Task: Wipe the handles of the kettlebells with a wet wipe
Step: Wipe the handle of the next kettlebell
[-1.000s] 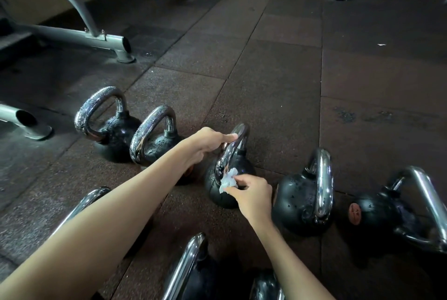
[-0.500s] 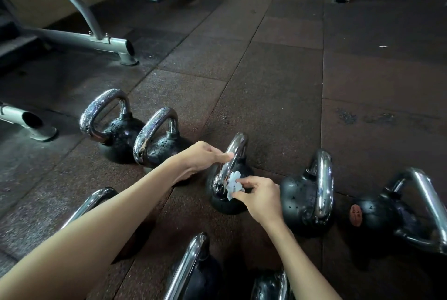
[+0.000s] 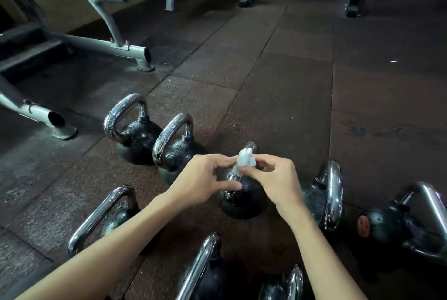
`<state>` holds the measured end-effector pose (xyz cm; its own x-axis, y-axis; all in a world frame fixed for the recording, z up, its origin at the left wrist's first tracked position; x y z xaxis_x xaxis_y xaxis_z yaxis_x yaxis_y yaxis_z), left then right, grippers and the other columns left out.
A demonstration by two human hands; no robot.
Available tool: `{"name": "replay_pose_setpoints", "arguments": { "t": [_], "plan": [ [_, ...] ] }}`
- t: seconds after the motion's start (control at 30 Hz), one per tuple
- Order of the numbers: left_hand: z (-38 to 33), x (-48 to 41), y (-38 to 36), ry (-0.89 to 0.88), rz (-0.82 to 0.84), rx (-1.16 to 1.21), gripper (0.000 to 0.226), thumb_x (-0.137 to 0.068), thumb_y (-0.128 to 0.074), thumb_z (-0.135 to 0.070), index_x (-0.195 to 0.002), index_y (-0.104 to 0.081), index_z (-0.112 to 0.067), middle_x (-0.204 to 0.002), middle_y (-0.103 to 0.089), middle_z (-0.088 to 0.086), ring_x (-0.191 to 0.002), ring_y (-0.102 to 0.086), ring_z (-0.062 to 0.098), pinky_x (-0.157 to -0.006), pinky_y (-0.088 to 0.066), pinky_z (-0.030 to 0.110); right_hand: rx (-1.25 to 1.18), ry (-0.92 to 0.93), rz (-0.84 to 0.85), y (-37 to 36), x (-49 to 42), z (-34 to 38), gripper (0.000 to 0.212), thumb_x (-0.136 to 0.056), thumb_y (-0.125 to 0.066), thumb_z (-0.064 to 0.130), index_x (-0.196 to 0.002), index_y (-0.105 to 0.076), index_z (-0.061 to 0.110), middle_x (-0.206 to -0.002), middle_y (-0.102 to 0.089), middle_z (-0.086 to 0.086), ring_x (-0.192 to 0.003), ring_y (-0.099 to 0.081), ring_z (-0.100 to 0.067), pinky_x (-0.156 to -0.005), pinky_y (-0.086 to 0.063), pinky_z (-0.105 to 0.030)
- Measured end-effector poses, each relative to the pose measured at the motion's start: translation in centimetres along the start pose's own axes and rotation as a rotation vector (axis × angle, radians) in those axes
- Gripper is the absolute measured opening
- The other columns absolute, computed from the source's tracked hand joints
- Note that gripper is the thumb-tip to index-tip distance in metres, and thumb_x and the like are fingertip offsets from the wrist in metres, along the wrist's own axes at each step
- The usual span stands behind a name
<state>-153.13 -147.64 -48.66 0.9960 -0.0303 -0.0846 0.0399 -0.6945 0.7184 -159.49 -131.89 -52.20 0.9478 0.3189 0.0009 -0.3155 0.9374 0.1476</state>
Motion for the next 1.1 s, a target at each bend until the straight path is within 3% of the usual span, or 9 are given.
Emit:
{"name": "replay_pose_setpoints", "arguments": {
  "t": [0.13, 0.23, 0.4, 0.53, 0.67, 0.8, 0.9, 0.97, 1.1],
  "plan": [
    [-0.7, -0.5, 2.2, -0.078, -0.151, 0.037, 0.056, -0.077, -0.088, -0.038, -0.130, -0.070, -0.036, -0.096, -0.071, -0.030, -0.082, -0.059, -0.019, -0.075, -0.039, 0.005, -0.009, -0.014, 0.099, -1.3, -1.6, 1.8, 0.026, -0.067, -0.096, 0.018, -0.089, -0.083, 0.020, -0.078, -0.079, 0.006, -0.071, -0.070, 0.002, -0.066, -0.050, -0.012],
    [-0.7, -1.1, 2.8, -0.140, -0.056, -0.070, 0.056, -0.078, -0.086, -0.041, -0.131, -0.070, -0.034, -0.093, -0.070, -0.023, -0.077, -0.058, -0.016, -0.070, -0.038, 0.005, 0.107, -0.025, 0.175, -1.9, -2.6, 1.5, 0.026, -0.067, -0.096, 0.026, -0.089, -0.084, 0.020, -0.081, -0.079, 0.004, -0.068, -0.066, 0.003, -0.064, -0.047, -0.013],
    [1.1, -1.0, 2.4, -0.132, 0.122, -0.073, 0.051, -0.083, -0.078, -0.053, -0.131, -0.069, -0.038, -0.129, -0.066, -0.026, -0.100, -0.070, 0.006, -0.080, -0.055, 0.024, 0.112, -0.058, 0.303, -2.6, -2.8, 0.4, 0.027, -0.068, -0.096, 0.023, -0.093, -0.083, 0.018, -0.077, -0.078, 0.004, -0.065, -0.064, 0.004, -0.064, -0.045, -0.013],
    [1.4, -1.0, 2.9, -0.097, -0.028, -0.027, 0.038, -0.075, -0.089, -0.041, -0.111, -0.080, -0.033, -0.082, -0.074, -0.026, -0.056, -0.057, 0.007, -0.060, -0.044, 0.016, 0.027, -0.050, 0.277, -3.0, -2.4, -0.1, 0.026, -0.073, -0.091, 0.008, -0.096, -0.079, 0.011, -0.074, -0.076, 0.001, -0.053, -0.057, 0.003, -0.051, -0.040, -0.010],
    [1.4, -0.7, 3.4, -0.114, -0.057, 0.001, 0.023, -0.077, -0.089, -0.038, -0.097, -0.080, -0.031, -0.075, -0.070, -0.027, -0.050, -0.046, 0.007, -0.054, -0.039, 0.014, -0.027, -0.066, 0.442, -3.7, -1.7, -0.6, 0.036, -0.078, -0.086, 0.000, -0.105, -0.076, 0.021, -0.096, -0.081, -0.001, -0.065, -0.053, -0.016, -0.051, -0.044, -0.021],
    [2.1, 0.3, 2.9, -0.112, -0.037, -0.080, 0.030, -0.080, -0.086, -0.043, -0.107, -0.077, -0.036, -0.075, -0.069, -0.031, -0.050, -0.050, 0.008, -0.057, -0.036, 0.009, 0.485, 0.210, 0.318, -1.1, -3.1, 0.7, 0.056, -0.074, -0.091, 0.013, -0.121, -0.075, 0.038, -0.108, -0.076, 0.016, -0.059, -0.050, -0.001, -0.068, -0.041, -0.010],
    [2.6, 1.0, 2.6, -0.099, 0.000, -0.131, 0.034, -0.083, -0.084, -0.041, -0.116, -0.077, -0.038, -0.068, -0.064, -0.039, -0.055, -0.055, -0.004, -0.059, -0.035, 0.006, 0.658, 0.347, 0.365, -1.6, -4.6, 0.7, 0.065, -0.071, -0.093, 0.018, -0.128, -0.071, 0.039, -0.126, -0.070, 0.015, -0.092, -0.059, 0.016, -0.078, -0.038, -0.005],
    [3.0, 1.3, 2.2, -0.106, 0.030, -0.120, 0.032, -0.083, -0.085, -0.038, -0.115, -0.079, -0.037, -0.086, -0.073, -0.030, -0.063, -0.056, -0.014, -0.062, -0.036, 0.004, 0.778, 0.390, 0.472, -2.7, -5.5, 0.1, 0.060, -0.074, -0.091, 0.025, -0.126, -0.069, 0.046, -0.135, -0.066, 0.020, -0.118, -0.057, 0.010, -0.092, -0.046, -0.018],
    [3.8, 1.5, 1.5, -0.121, 0.051, -0.149, 0.029, -0.082, -0.084, -0.044, -0.110, -0.079, -0.039, -0.094, -0.071, -0.022, -0.079, -0.060, -0.011, -0.068, -0.038, 0.006, 0.903, 0.426, 0.539, -2.8, -6.6, 0.1, 0.050, -0.080, -0.086, 0.033, -0.125, -0.070, 0.048, -0.136, -0.062, 0.028, -0.129, -0.056, 0.004, -0.103, -0.049, -0.030]
  ]
}}
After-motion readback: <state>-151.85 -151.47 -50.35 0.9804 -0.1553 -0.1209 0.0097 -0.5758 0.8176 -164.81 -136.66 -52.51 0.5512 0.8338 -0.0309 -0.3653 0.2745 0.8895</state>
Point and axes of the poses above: each hand's wrist, its own x-axis away from the middle knuckle, its own y-axis out of the back of the hand, z = x × y, the point moved 9 cm from there along -x, towards the middle knuckle
